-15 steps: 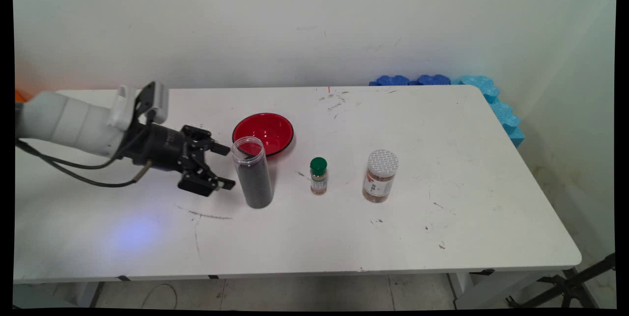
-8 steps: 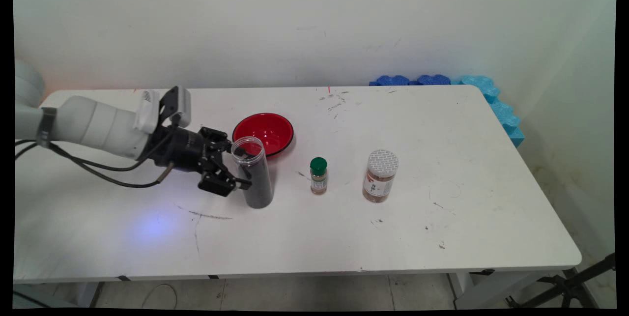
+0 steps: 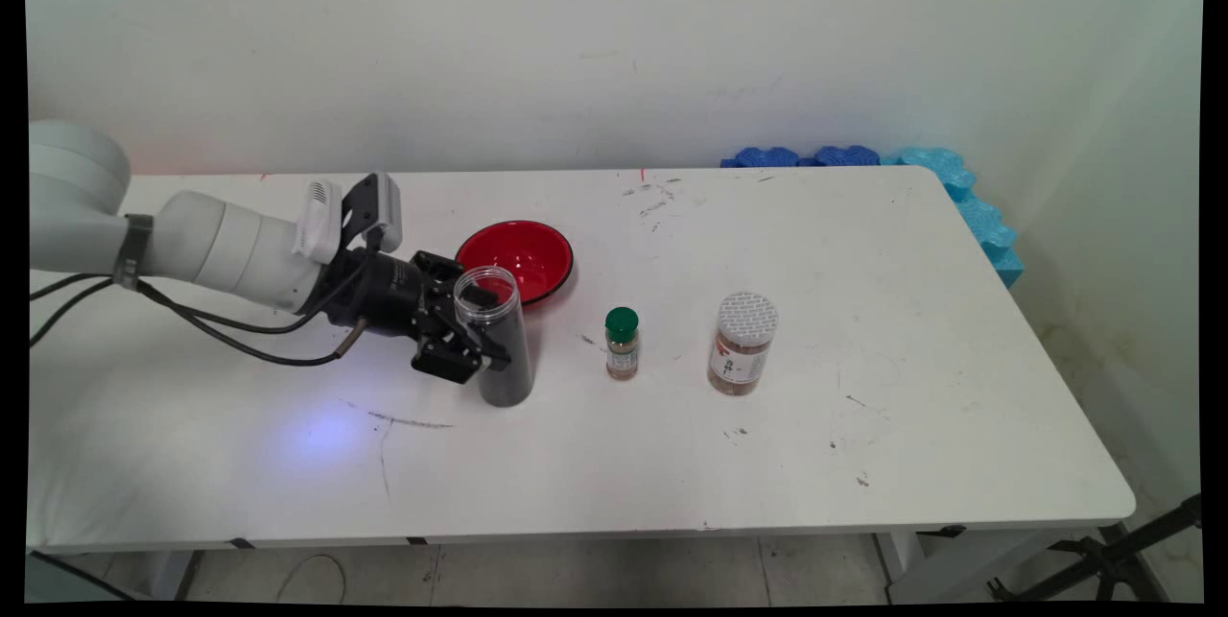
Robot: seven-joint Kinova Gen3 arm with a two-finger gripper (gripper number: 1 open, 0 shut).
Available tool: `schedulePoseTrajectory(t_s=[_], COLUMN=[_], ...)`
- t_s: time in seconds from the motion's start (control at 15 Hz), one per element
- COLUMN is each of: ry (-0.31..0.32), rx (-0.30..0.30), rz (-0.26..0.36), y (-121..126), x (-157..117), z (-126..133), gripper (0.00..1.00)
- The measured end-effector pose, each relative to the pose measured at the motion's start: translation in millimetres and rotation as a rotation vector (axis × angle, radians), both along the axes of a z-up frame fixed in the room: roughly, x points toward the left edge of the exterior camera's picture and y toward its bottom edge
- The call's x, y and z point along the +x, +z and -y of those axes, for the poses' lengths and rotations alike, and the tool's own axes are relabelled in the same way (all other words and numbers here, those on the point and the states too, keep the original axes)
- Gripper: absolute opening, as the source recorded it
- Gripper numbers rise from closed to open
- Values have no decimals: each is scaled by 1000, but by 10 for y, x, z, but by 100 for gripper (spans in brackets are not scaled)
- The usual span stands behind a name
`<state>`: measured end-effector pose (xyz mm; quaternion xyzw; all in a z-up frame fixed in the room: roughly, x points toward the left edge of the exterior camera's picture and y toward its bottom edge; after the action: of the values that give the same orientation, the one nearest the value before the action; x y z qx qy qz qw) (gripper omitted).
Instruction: Pick up the black seasoning powder from the table, then pour the black seasoning powder in the red bowl
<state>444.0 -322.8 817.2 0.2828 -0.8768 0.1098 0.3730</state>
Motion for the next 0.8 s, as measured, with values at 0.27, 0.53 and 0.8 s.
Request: schedulePoseTrajectory(t_s=[0.27, 0.53, 0.8], ry=[-6, -12, -30], rx=[8, 15, 9], rz=[-4, -10, -18], y=[-7, 35, 181], x=[-4, 19, 60], z=[20, 8, -10], gripper=[0, 0, 0])
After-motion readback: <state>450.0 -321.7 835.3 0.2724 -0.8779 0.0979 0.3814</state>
